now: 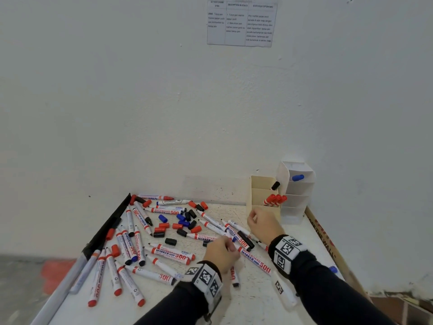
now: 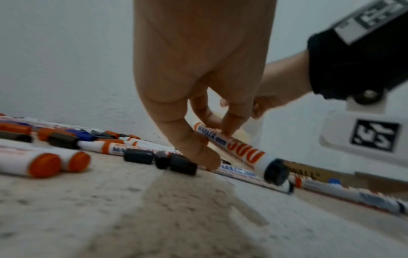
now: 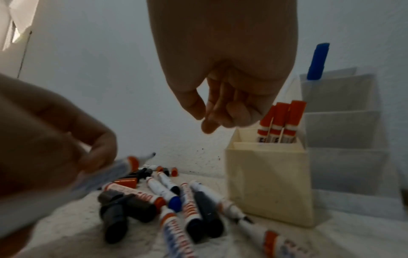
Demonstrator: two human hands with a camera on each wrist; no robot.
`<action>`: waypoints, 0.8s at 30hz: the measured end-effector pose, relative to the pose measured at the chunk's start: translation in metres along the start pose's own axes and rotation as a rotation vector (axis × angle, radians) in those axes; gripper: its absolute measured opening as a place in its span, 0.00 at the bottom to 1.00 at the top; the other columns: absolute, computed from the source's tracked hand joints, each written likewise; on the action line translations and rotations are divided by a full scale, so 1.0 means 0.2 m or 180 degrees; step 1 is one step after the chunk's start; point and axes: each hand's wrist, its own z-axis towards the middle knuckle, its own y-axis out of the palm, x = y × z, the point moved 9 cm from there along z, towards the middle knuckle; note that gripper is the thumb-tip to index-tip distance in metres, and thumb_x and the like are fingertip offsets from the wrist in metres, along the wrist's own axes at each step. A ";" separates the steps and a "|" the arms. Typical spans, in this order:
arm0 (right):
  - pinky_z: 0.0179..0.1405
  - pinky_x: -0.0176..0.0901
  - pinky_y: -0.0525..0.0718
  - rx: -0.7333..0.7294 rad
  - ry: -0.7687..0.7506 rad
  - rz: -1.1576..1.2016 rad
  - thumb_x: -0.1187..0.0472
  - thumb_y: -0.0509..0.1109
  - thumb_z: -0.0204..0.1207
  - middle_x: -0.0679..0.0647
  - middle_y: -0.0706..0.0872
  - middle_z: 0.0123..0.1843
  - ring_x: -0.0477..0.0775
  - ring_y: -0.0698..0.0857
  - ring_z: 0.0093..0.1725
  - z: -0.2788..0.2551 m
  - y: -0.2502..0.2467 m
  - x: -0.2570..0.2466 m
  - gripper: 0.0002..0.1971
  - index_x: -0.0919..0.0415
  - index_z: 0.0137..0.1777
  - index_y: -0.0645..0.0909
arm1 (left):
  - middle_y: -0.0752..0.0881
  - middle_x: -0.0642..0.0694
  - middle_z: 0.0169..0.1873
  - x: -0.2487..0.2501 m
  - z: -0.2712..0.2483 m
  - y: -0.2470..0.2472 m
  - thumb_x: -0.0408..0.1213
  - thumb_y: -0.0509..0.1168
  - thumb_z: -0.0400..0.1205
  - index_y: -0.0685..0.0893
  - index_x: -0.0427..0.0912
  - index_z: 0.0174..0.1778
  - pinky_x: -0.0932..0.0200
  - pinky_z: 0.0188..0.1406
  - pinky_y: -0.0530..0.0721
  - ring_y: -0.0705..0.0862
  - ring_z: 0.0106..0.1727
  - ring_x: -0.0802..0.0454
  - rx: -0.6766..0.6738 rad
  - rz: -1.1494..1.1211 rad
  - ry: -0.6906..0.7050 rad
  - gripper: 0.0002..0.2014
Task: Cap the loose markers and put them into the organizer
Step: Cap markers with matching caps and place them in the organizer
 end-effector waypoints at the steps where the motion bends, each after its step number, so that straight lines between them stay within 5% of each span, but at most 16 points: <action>1: 0.41 0.43 0.77 -0.0164 0.0023 0.0085 0.57 0.57 0.82 0.52 0.81 0.39 0.52 0.79 0.39 -0.01 0.05 -0.02 0.08 0.59 0.48 0.76 | 0.81 0.50 0.44 -0.01 0.00 -0.07 0.32 0.65 0.78 0.72 0.46 0.36 0.67 0.37 0.82 0.81 0.39 0.57 0.0166 -0.0153 -0.0011 0.09; 4: 0.40 0.39 0.77 -0.0786 -0.0070 0.0004 0.55 0.59 0.81 0.55 0.82 0.46 0.50 0.79 0.40 -0.08 0.26 -0.08 0.10 0.57 0.53 0.78 | 0.77 0.49 0.36 -0.09 -0.02 -0.28 0.30 0.66 0.77 0.69 0.48 0.38 0.66 0.35 0.81 0.77 0.34 0.56 0.0573 -0.0434 -0.0145 0.12; 7: 0.40 0.34 0.76 -0.1205 -0.0218 -0.0487 0.54 0.65 0.75 0.48 0.80 0.46 0.48 0.80 0.44 -0.17 0.42 -0.13 0.06 0.48 0.51 0.78 | 0.78 0.50 0.36 -0.18 -0.06 -0.42 0.31 0.67 0.77 0.71 0.45 0.51 0.68 0.30 0.79 0.78 0.32 0.58 0.0628 -0.0539 -0.0277 0.13; 13: 0.34 0.29 0.69 -0.1092 -0.0359 -0.0828 0.66 0.65 0.75 0.50 0.79 0.46 0.52 0.80 0.48 -0.20 0.48 -0.18 0.08 0.51 0.41 0.72 | 0.83 0.47 0.46 -0.31 -0.15 -0.43 0.35 0.67 0.78 0.79 0.46 0.63 0.69 0.33 0.80 0.80 0.37 0.58 0.0297 -0.0247 -0.0249 0.17; 17: 0.42 0.34 0.74 -0.0908 -0.0327 -0.0395 0.66 0.61 0.76 0.50 0.77 0.48 0.49 0.78 0.46 -0.21 0.45 -0.18 0.07 0.51 0.44 0.73 | 0.83 0.51 0.47 -0.31 -0.17 -0.42 0.36 0.64 0.81 0.81 0.48 0.64 0.75 0.25 0.75 0.77 0.33 0.62 0.0362 0.0073 -0.0060 0.15; 19: 0.52 0.36 0.76 -0.0750 -0.0461 0.0020 0.68 0.61 0.76 0.48 0.73 0.49 0.47 0.75 0.48 -0.20 0.42 -0.20 0.09 0.50 0.46 0.75 | 0.84 0.50 0.56 -0.29 -0.18 -0.40 0.34 0.62 0.82 0.80 0.47 0.66 0.78 0.32 0.77 0.81 0.41 0.61 0.0364 0.0262 0.0016 0.17; 22: 0.61 0.33 0.70 -0.0579 -0.0655 0.0472 0.71 0.61 0.76 0.41 0.70 0.47 0.46 0.73 0.53 -0.23 0.36 -0.22 0.13 0.51 0.49 0.77 | 0.83 0.49 0.63 -0.28 -0.19 -0.37 0.32 0.61 0.82 0.79 0.46 0.68 0.70 0.57 0.75 0.80 0.59 0.56 0.0342 0.0443 0.0089 0.18; 24: 0.62 0.31 0.70 -0.0635 -0.0783 0.0520 0.72 0.62 0.76 0.45 0.74 0.51 0.45 0.74 0.55 -0.27 0.35 -0.22 0.14 0.49 0.48 0.77 | 0.83 0.49 0.62 -0.28 -0.20 -0.34 0.30 0.60 0.82 0.80 0.46 0.67 0.68 0.59 0.73 0.79 0.59 0.56 0.0313 0.0417 0.0128 0.17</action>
